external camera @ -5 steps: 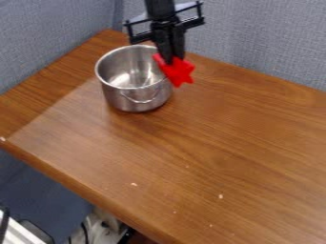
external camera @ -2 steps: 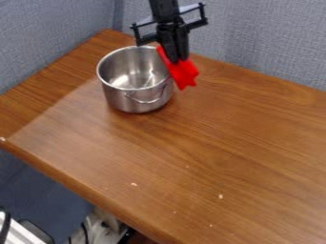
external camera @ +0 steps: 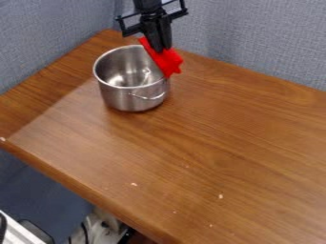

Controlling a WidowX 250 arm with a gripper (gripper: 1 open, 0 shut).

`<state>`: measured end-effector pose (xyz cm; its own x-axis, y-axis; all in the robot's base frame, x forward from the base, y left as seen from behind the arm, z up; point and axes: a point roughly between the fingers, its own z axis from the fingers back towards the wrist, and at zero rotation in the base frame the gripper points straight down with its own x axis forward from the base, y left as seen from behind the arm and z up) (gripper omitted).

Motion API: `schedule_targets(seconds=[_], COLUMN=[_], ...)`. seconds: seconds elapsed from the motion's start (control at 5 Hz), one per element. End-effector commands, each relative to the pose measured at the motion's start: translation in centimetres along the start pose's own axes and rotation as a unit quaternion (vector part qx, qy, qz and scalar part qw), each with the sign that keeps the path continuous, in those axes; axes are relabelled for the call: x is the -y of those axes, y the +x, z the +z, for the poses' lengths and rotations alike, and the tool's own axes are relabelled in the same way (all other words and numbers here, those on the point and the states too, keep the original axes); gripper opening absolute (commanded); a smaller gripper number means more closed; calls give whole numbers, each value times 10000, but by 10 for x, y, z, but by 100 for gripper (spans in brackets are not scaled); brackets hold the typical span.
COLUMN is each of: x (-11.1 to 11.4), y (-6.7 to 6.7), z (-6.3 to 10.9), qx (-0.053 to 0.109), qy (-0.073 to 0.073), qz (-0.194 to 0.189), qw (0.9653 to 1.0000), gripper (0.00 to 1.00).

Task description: Put the red object in the metal pot

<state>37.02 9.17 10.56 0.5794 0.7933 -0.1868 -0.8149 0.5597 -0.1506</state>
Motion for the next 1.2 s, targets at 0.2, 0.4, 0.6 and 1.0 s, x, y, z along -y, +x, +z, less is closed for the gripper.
schedule_targets(seconds=[0.2,0.4,0.6,1.0], x=[-14,-23,-31,-41], y=[32,42,47,57], z=[-6,-13,-19,-28], qx=[300,353,381,402], qy=[23,91,155,256], qz=[271,396,469,617], qw=[9992,9986,9981,9970], gripper=[0,0,0,0])
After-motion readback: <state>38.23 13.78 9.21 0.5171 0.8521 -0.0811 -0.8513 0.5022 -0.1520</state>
